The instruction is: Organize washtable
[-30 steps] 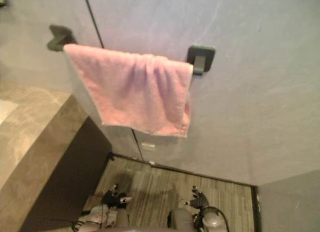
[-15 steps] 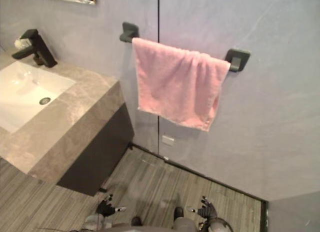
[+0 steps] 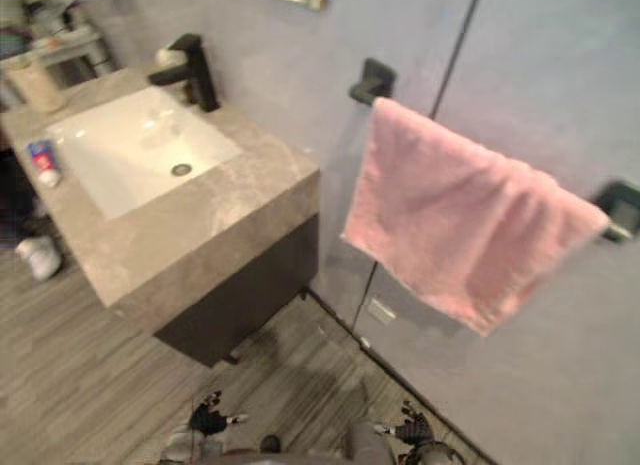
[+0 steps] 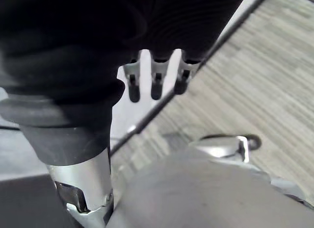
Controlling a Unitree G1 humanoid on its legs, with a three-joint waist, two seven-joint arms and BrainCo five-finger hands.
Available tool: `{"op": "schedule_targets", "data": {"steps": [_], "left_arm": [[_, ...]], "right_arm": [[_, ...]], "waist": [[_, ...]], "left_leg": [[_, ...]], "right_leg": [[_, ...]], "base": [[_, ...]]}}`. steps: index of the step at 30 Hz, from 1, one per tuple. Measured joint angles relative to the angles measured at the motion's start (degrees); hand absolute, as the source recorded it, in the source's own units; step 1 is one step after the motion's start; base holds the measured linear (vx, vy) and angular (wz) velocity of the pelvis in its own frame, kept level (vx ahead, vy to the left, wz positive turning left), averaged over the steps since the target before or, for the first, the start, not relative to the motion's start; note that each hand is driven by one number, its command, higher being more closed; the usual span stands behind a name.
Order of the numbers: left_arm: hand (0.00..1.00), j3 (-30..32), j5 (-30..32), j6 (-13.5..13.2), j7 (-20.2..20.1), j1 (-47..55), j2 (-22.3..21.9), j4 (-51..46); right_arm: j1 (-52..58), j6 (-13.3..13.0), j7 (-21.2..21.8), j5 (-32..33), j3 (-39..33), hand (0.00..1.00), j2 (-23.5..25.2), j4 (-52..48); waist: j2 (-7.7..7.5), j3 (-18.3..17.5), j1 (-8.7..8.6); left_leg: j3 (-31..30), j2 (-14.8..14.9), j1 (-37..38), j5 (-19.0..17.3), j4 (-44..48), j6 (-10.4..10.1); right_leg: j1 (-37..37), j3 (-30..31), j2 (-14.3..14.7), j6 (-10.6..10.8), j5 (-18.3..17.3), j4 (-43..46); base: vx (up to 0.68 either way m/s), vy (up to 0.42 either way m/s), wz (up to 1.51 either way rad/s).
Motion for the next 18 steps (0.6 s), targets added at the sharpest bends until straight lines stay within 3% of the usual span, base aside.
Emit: {"op": "schedule_targets", "data": {"steps": [1,2,3,5,6,8,10,12,13,14,15,16,17,18], "left_arm": [[0.0,1.5,0.0,0.0,0.1,-0.1,-1.2,0.1],[0.0,1.8,0.0,-0.1,0.1,0.2,-1.7,0.0],[0.0,3.2,0.0,-0.1,0.1,0.3,-2.8,-0.3],[0.0,3.5,0.0,0.0,0.1,0.2,-3.5,-0.9],[0.0,3.4,0.0,0.0,0.1,0.2,-3.8,-1.6],[0.0,2.8,0.0,0.0,0.0,-0.3,-4.2,-2.4],[0.0,2.2,0.0,0.0,0.0,-0.5,-4.1,-2.6],[0.0,-0.2,0.0,0.1,-0.1,-0.2,-3.3,-2.4],[0.0,-1.5,0.2,0.2,-0.2,-0.5,-2.4,-2.0],[0.0,-1.6,0.4,0.4,-0.6,-0.8,-2.5,-1.7],[0.0,-2.0,0.5,0.4,-0.7,-0.6,-2.5,-1.5],[0.0,-3.3,0.6,0.3,-1.2,-1.1,-2.1,-1.4],[0.0,-4.0,0.7,0.3,-1.2,-1.3,-1.5,-1.4],[0.0,-5.3,0.8,0.3,-1.2,-1.1,-0.3,-1.4]], "right_arm": [[-0.4,0.3,0.1,0.0,0.1,0.0,-0.8,-0.2],[-0.3,0.3,0.1,0.0,0.0,0.0,-1.2,-0.8],[-0.2,0.5,0.0,0.0,-0.1,0.0,-2.0,-2.2],[0.2,0.5,-0.2,0.0,-0.4,0.0,-2.0,-2.9],[0.2,0.5,-0.3,0.0,-0.4,0.0,-1.9,-3.0],[-0.1,0.5,-0.4,0.0,-0.3,0.0,-1.7,-3.5],[-1.1,0.4,-0.5,0.0,-0.3,0.0,-1.3,-4.3],[-1.5,0.4,-0.5,0.1,0.1,0.0,-0.4,-4.3],[-1.1,0.1,-0.5,0.2,-0.1,0.0,0.6,-4.0],[-1.5,0.0,-0.5,0.8,-1.4,0.0,1.2,-3.4],[-1.6,-0.1,-0.7,1.1,-1.9,0.0,1.2,-3.5],[-1.9,-0.2,-1.1,1.1,-3.0,0.0,1.5,-3.1],[-2.0,-0.2,-1.2,1.1,-3.6,0.0,1.9,-2.5],[-1.9,-0.2,-1.2,1.0,-3.2,0.0,2.9,-2.4]], "waist": [[1.8,0.3,0.09],[2.14,0.3,0.13],[3.96,0.6,-0.19],[4.41,0.8,-0.3],[4.44,0.8,-0.37],[4.14,0.9,-0.02],[4.53,0.8,-0.02],[3.91,0.1,-0.33],[3.85,-0.7,-1.47],[3.64,-0.4,-1.75],[3.73,-0.3,-2.21],[4.39,-0.4,-2.91],[3.6,-0.6,-2.78],[2.9,-0.5,-1.54]], "left_leg": [[-1.0,1.6,-0.6,0.3,0.3,-1.0],[-0.4,2.5,-1.0,0.4,0.4,-1.2],[1.8,5.1,-1.9,0.6,0.5,-1.6],[8.2,7.7,-2.2,1.3,0.9,-2.6],[15.6,10.2,-2.6,1.2,3.0,-2.5],[24.8,12.2,-3.6,0.6,6.2,-2.5],[26.3,12.3,-5.7,0.8,8.6,-1.7],[24.4,9.5,-5.0,5.8,0.9,-2.0],[24.2,8.3,-3.3,6.8,-2.4,-1.6],[27.9,9.5,-4.2,0.6,5.9,-1.7],[28.6,9.9,-3.3,-0.4,6.3,-2.3],[29.3,9.9,-2.8,-0.1,3.7,-2.0],[28.9,9.4,-2.3,1.1,2.3,-1.6],[28.3,8.0,-0.8,4.5,-2.9,-1.3]], "right_leg": [[1.1,-1.9,0.6,-1.0,-0.7,-0.4],[1.5,-3.3,1.0,-1.1,-0.7,-1.0],[2.1,-6.7,2.0,-1.4,-0.5,-1.9],[2.9,-10.8,2.3,-1.4,-0.5,-1.6],[3.7,-14.0,2.3,-2.5,-0.4,-1.6],[4.3,-16.9,2.0,-4.1,-0.8,-1.8],[5.2,-19.4,1.6,-4.6,-1.3,-2.6],[5.8,-20.8,1.0,-5.2,-0.7,-6.4],[6.3,-24.7,-0.5,-5.4,2.0,-10.2],[7.6,-27.0,-0.9,-5.2,2.4,-10.2],[8.2,-28.8,-1.0,-5.1,2.5,-10.3],[9.1,-32.0,-1.1,-5.1,2.5,-9.8],[9.2,-33.0,-1.2,-5.2,2.7,-9.6],[9.3,-32.9,-1.3,-5.4,4.0,-10.3]], "base": [[0.12,-0.326,0.86],[0.14,-0.329,0.87],[0.1,-0.225,0.8],[0.05,-0.203,0.88],[0.03,-0.17,0.83],[0.03,-0.153,0.74],[-0.05,-0.08,0.58],[-0.08,-0.019,0.68],[-0.05,0.063,1.1],[-0.02,0.079,1.25],[-0.03,0.073,1.41],[-0.08,0.08,1.17],[-0.12,0.074,1.14],[-0.1,0.067,0.54]]}}
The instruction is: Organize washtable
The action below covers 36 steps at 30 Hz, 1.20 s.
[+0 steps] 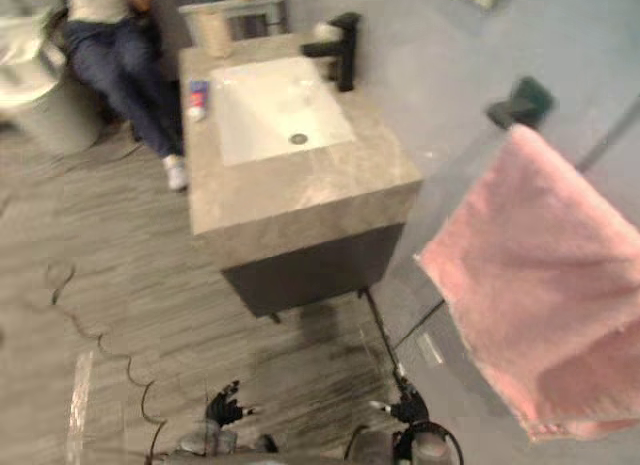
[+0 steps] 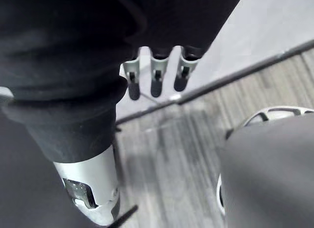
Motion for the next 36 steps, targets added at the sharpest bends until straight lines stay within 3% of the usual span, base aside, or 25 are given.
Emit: {"op": "schedule_targets", "data": {"steps": [4,10,15,21,23,26,28,29,31,32,33,34,36], "left_arm": [[0.0,-0.4,1.3,0.0,0.0,0.8,2.2,1.9],[0.0,3.4,1.9,0.0,0.4,1.0,2.2,2.3],[0.0,5.5,1.9,0.1,0.4,1.1,1.6,2.3],[0.0,6.5,1.8,0.0,0.5,0.7,1.1,3.4],[0.0,6.5,1.7,0.0,0.4,0.7,1.1,3.4],[0.0,6.5,1.6,0.0,0.4,0.6,1.1,3.3],[0.0,6.5,1.3,0.0,0.5,0.3,1.1,2.8],[0.0,6.5,1.3,0.0,0.5,0.3,1.1,2.6],[0.0,6.5,1.2,0.0,0.7,0.2,1.0,1.9],[0.0,6.5,1.2,0.0,0.8,0.0,1.1,1.9],[0.0,6.5,1.2,0.1,1.2,-0.7,1.1,2.0],[0.0,6.7,0.9,0.1,1.4,-0.8,1.5,2.0],[0.0,6.6,0.4,0.2,1.3,-0.5,1.5,2.2]], "right_arm": [[-0.8,-0.1,-0.1,-0.1,0.6,0.0,1.5,1.6],[-1.9,0.0,-0.1,-1.0,2.3,0.0,0.9,2.4],[-1.9,0.0,-0.1,-1.3,3.0,0.0,0.9,2.4],[-2.2,0.0,-0.1,-2.7,4.3,0.0,0.9,2.5],[-2.5,0.0,-0.1,-3.2,4.6,0.0,1.0,2.8],[-3.6,0.1,-0.1,-3.4,4.6,0.0,1.1,4.9],[-3.9,0.1,0.0,-3.4,4.7,0.0,1.0,5.3],[-3.9,0.1,0.0,-3.4,4.6,0.0,1.0,5.5],[-4.6,0.2,0.0,-3.4,4.6,0.0,0.5,5.1],[-4.7,0.2,0.0,-3.4,4.6,0.0,0.3,4.9],[-4.7,0.1,0.0,-3.3,4.5,0.0,0.1,4.7],[-4.7,0.0,0.1,-3.2,4.5,0.0,0.0,4.3],[-4.5,-0.1,0.1,-3.0,4.5,0.0,0.0,4.0]], "waist": [[-1.61,0.3,-0.22],[-0.55,1.5,-0.18],[-0.54,1.7,-0.11],[-1.1,1.8,0.01],[-1.38,1.8,0.11],[-1.86,1.9,0.4],[-2.54,2.3,1.65],[-2.55,2.5,1.55],[-1.82,3.7,1.35],[-1.28,4.1,1.39],[-0.76,4.5,1.21],[-0.75,5.0,1.54],[-0.81,5.1,1.45]], "left_leg": [[-2.3,-2.0,1.7,6.2,-9.6,1.2],[-3.6,-2.6,1.8,6.6,-9.7,1.8],[-3.7,-2.0,2.1,6.6,-9.7,1.8],[-5.3,-4.1,2.3,6.7,-9.7,2.0],[-5.7,-4.9,2.3,6.6,-9.7,2.2],[-7.5,-6.8,2.5,6.3,-9.6,4.1],[-10.4,-9.8,2.6,4.8,-9.6,6.1],[-11.5,-10.1,2.7,4.5,-9.6,6.5],[-16.9,-10.8,3.2,3.8,-9.2,7.7],[-18.3,-10.5,3.8,3.9,-9.1,8.3],[-21.2,-9.5,3.3,3.6,-8.4,9.8],[-23.8,-8.7,2.8,2.9,-7.0,10.3],[-27.7,-8.8,3.3,1.5,-5.3,9.6]], "right_leg": [[-0.2,0.0,-0.2,1.0,1.7,-2.0],[1.0,2.1,0.4,1.5,1.4,-3.3],[3.0,5.3,2.7,2.8,0.5,-6.6],[3.9,7.6,2.1,3.9,0.0,-7.2],[4.4,7.7,1.3,4.2,0.0,-7.2],[5.5,7.5,-0.1,5.5,0.8,-6.9],[6.5,5.1,-2.8,8.0,0.5,-5.3],[6.6,4.6,-3.6,8.2,0.4,-3.9],[2.6,10.7,-4.6,7.6,0.8,8.5],[0.0,13.3,-4.1,6.7,-0.1,12.4],[-2.5,18.8,-0.7,4.7,-4.2,14.5],[-4.8,21.9,2.4,4.5,-6.4,14.7],[-8.0,24.0,4.8,4.2,-6.9,14.6]], "base": [[-0.11,0.068,0.34],[-0.17,0.029,0.07],[-0.09,0.018,0.1],[0.03,0.07,0.11],[0.11,0.074,0.34],[0.15,0.105,0.45],[0.19,0.134,0.67],[0.24,0.112,0.79],[0.25,0.107,0.95],[0.27,0.087,1.05],[0.27,0.033,1.05],[0.26,0.005,1.06],[0.24,-0.035,1.15]]}}
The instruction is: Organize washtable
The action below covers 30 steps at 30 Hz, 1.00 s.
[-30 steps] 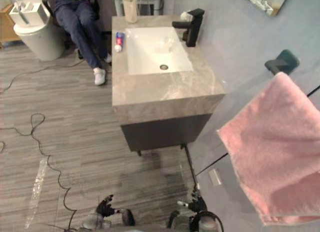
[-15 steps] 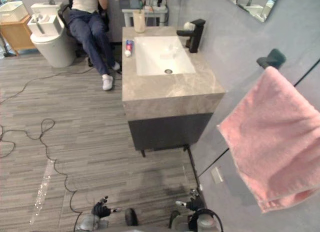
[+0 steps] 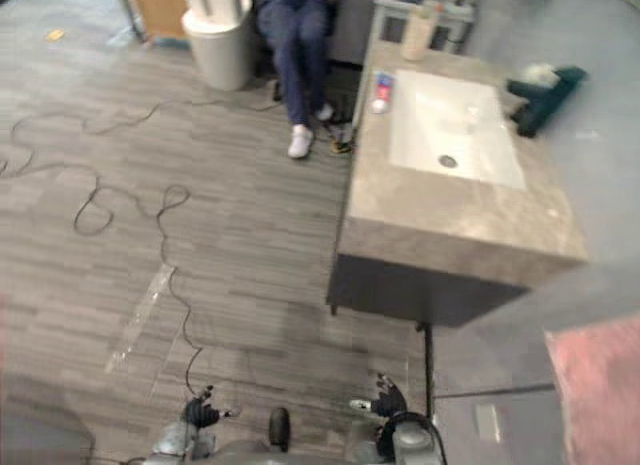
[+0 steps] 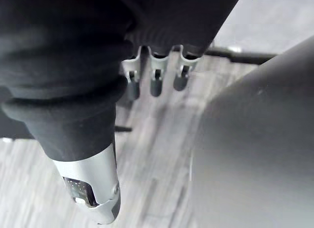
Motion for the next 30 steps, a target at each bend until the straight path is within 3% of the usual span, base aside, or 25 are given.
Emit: {"op": "schedule_targets", "data": {"steps": [3,5,6,7,8,9,10,11,12,14,15,16,17,18,19,20,21,22,23,25,30], "left_arm": [[0.0,1.8,-0.4,-0.1,-0.1,0.0,-2.1,-0.1],[0.0,4.1,-0.5,-0.1,-0.2,0.2,-2.7,-0.8],[0.0,5.3,-0.5,-0.1,-0.1,0.4,-2.5,-1.4],[0.0,6.1,-0.6,0.1,0.0,0.4,-3.2,-1.3],[0.0,6.2,-0.5,0.4,-0.1,0.4,-4.6,-1.9],[0.0,6.0,-0.6,0.5,-0.2,0.4,-5.4,-2.7],[0.0,6.0,-0.7,0.5,-0.2,0.4,-5.6,-2.8],[0.0,5.5,-0.7,0.6,-0.2,0.3,-5.9,-2.9],[0.0,3.2,-0.8,0.7,-0.2,0.1,-5.5,-3.1],[0.0,-0.1,-0.8,0.7,-0.4,0.0,-5.5,-3.0],[0.0,-1.2,-0.7,0.8,-0.8,0.2,-5.0,-2.7],[0.0,-1.1,-0.7,1.0,-1.0,0.3,-4.4,-2.5],[0.0,-1.1,-0.6,1.1,-1.2,0.2,-4.3,-2.2],[0.0,-1.0,-0.5,1.6,-1.3,-0.6,-2.8,-0.3],[0.0,-0.9,-0.5,1.8,-1.3,-0.7,-2.2,0.7],[0.0,-0.9,-0.5,2.0,-1.3,-0.3,-1.3,1.9],[0.0,-0.9,-0.5,2.1,-1.3,-0.1,-0.6,2.2],[0.0,-0.2,-0.4,2.2,-1.3,-0.1,0.0,3.1],[0.0,0.0,-0.5,2.2,-1.3,0.0,-0.7,3.4],[0.0,2.2,-0.5,2.1,-1.2,0.3,-2.5,3.5],[0.0,4.5,-0.4,2.1,-1.3,0.5,-3.2,3.9]], "right_arm": [[1.4,-0.2,0.0,0.9,-0.2,0.0,0.0,-2.3],[1.9,-0.1,0.0,0.9,-0.3,0.0,0.3,-2.3],[2.8,0.0,0.0,0.8,-0.4,0.0,1.4,-2.9],[2.5,0.1,0.1,0.7,-0.8,0.0,1.6,-3.2],[2.1,0.4,-0.1,0.7,-0.9,0.0,0.7,-3.8],[2.4,0.5,-0.2,0.8,-2.4,0.0,0.6,-4.4],[2.6,0.8,-0.2,0.8,-2.9,0.0,0.6,-4.4],[3.0,1.1,-0.2,1.2,-3.6,0.0,0.8,-4.5],[3.4,1.3,-0.4,2.0,-4.8,0.0,1.2,-4.2],[3.5,1.3,-0.4,2.2,-5.7,0.0,0.8,-3.7],[3.3,1.4,-0.5,2.2,-6.7,0.0,0.6,-2.3],[3.3,1.4,-0.3,2.3,-6.8,0.0,0.8,-1.9],[3.3,1.3,-0.2,2.3,-6.7,0.0,1.1,-1.9],[2.9,1.2,-0.2,2.3,-6.8,0.0,1.0,-1.8],[2.8,1.2,-0.2,2.2,-6.7,0.0,1.0,-2.0],[2.9,1.2,-0.3,2.2,-6.7,0.0,1.1,-1.9],[3.2,1.2,-0.3,2.1,-6.7,0.0,1.3,-1.8],[2.7,1.3,-0.2,2.0,-6.9,0.0,1.4,-1.0],[2.1,1.5,-0.2,1.8,-6.8,0.0,0.9,-0.2],[1.3,1.2,-0.2,1.6,-6.8,0.0,-0.3,0.2],[0.7,1.4,-0.4,-0.1,-6.2,0.0,0.2,0.3]], "waist": [[-0.67,-0.4,-0.27],[-1.54,-0.9,-0.05],[-3.32,-1.7,-0.08],[-2.24,-1.3,0.28],[0.44,-1.8,-0.14],[1.2,-1.4,-0.43],[1.87,-1.6,-0.47],[1.28,-1.3,-0.41],[0.13,-1.5,-0.62],[-0.2,-1.9,-1.7],[-0.07,-2.9,-1.61],[-0.34,-3.3,-1.56],[0.73,-2.7,-1.57],[1.45,-2.5,-1.99],[1.74,-2.3,-2.06],[1.28,-2.6,-2.29],[-0.11,-2.8,-2.58],[-1.73,-2.9,-3.18],[-1.24,-3.2,-3.03],[1.52,-3.0,-2.96],[1.38,-2.7,-2.96]], "left_leg": [[-7.2,-3.0,2.2,-3.2,1.5,-2.1],[-6.5,-3.7,1.2,-8.4,6.6,-2.0],[-2.0,-2.8,-1.5,-13.0,14.0,-3.9],[0.0,-1.0,-2.4,-14.8,17.5,-4.8],[5.4,2.7,-5.3,-16.3,23.2,-7.0],[12.5,6.2,-6.4,-16.3,26.3,-8.8],[15.9,7.5,-6.0,-15.8,26.8,-9.7],[21.4,9.3,-5.9,-15.4,28.6,-10.4],[30.6,11.2,-4.9,-15.8,28.3,-10.5],[37.4,11.0,-4.6,-14.3,20.3,-10.2],[38.3,9.8,-2.8,-8.8,15.4,-6.0],[37.8,9.4,-2.0,-7.9,13.4,-5.1],[37.4,9.8,-1.8,-7.7,12.6,-5.0],[36.3,11.5,-0.6,-7.5,11.5,-5.2],[36.0,12.0,0.0,-7.4,11.2,-5.4],[35.6,11.8,0.9,-6.9,10.4,-6.0],[35.3,10.3,1.8,-6.8,9.4,-6.3],[34.1,7.2,3.6,-6.7,7.2,-6.8],[34.1,7.3,4.0,-6.0,6.4,-7.5],[34.8,7.7,4.6,-5.7,4.2,-8.0],[36.4,7.5,7.6,-5.3,2.6,-8.6]], "right_leg": [[-3.5,3.6,-0.5,0.0,0.0,1.4],[-3.7,2.2,-2.0,-0.6,0.9,0.5],[-2.0,0.6,-3.6,-1.0,5.3,-4.2],[-1.6,-1.1,-3.2,-1.2,4.1,-3.1],[0.0,-4.1,-2.2,-1.7,4.1,-3.8],[2.2,-6.6,-1.5,-2.2,3.8,-5.1],[3.7,-7.3,-1.4,-2.4,3.7,-5.6],[5.9,-8.4,-1.5,-2.5,3.6,-6.3],[9.6,-9.5,-2.5,-3.2,3.2,-8.0],[11.8,-12.7,-3.5,-3.2,3.2,-8.6],[12.3,-13.7,-3.5,-3.0,3.3,-8.1],[11.1,-13.8,-3.4,-3.0,3.8,-5.5],[9.5,-13.2,-3.0,-2.6,2.7,-4.2],[8.9,-10.4,0.6,-2.2,-0.2,-9.8],[9.0,-9.7,1.9,-2.4,0.1,-13.5],[9.5,-9.4,2.7,-3.1,3.4,-20.4],[9.3,-8.9,2.2,-3.6,10.4,-24.6],[7.7,-8.1,-0.2,-3.6,15.5,-22.3],[7.4,-7.9,0.1,-4.0,16.0,-21.9],[7.0,-7.3,0.8,-4.0,16.0,-22.1],[8.5,-6.2,1.3,-4.0,15.9,-21.4]], "base": [[0.34,-0.125,1.48],[0.3,-0.194,1.55],[0.25,-0.211,1.21],[0.34,-0.254,1.26],[0.36,-0.242,0.96],[0.36,-0.214,0.88],[0.28,-0.158,0.77],[0.29,-0.126,0.82],[0.32,-0.108,0.99],[0.24,-0.039,0.87],[0.23,0.029,0.54],[0.23,0.049,0.36],[0.27,0.02,0.19],[0.15,0.011,0.13],[0.18,-0.024,0.13],[0.13,-0.059,0.18],[0.19,-0.124,0.46],[0.15,-0.106,0.37],[0.13,-0.042,0.24],[0.08,0.044,-0.18],[-0.06,0.029,-0.21]]}}
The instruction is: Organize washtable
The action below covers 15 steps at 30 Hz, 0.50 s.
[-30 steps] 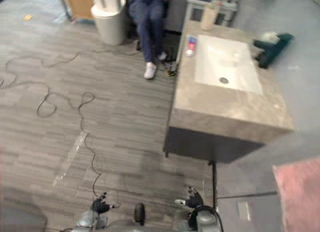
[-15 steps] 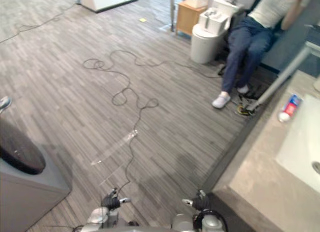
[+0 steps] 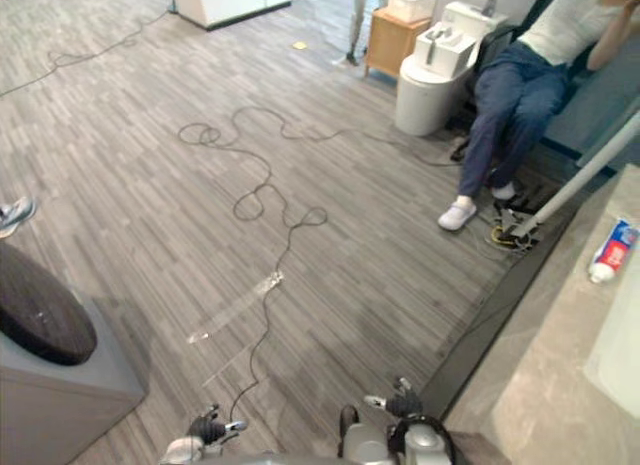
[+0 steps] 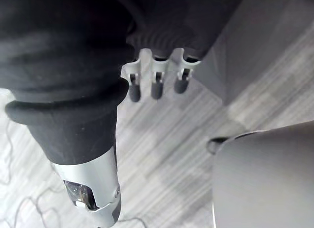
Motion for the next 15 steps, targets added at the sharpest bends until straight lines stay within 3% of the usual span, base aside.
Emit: {"op": "schedule_targets", "data": {"steps": [4,15], "left_arm": [[0.0,2.3,-0.1,0.0,0.1,0.8,-0.5,-0.6],[0.0,4.0,-0.1,-0.1,0.0,1.4,-1.3,-2.0]], "right_arm": [[0.4,0.1,0.0,-0.3,1.4,0.0,0.9,-0.1],[1.2,0.1,0.3,-0.3,2.3,0.0,1.2,-0.5]], "waist": [[-1.26,-0.3,0.03],[-1.82,-0.7,1.31]], "left_leg": [[0.6,-1.4,0.9,0.1,-0.8,0.1],[2.6,-3.4,3.3,0.3,-3.5,0.4]], "right_leg": [[0.3,0.3,-1.5,0.7,-1.0,0.6],[-0.9,1.3,-2.5,1.9,-2.2,2.9]], "base": [[-0.15,0.066,-0.01],[-0.07,0.023,-0.1]]}}
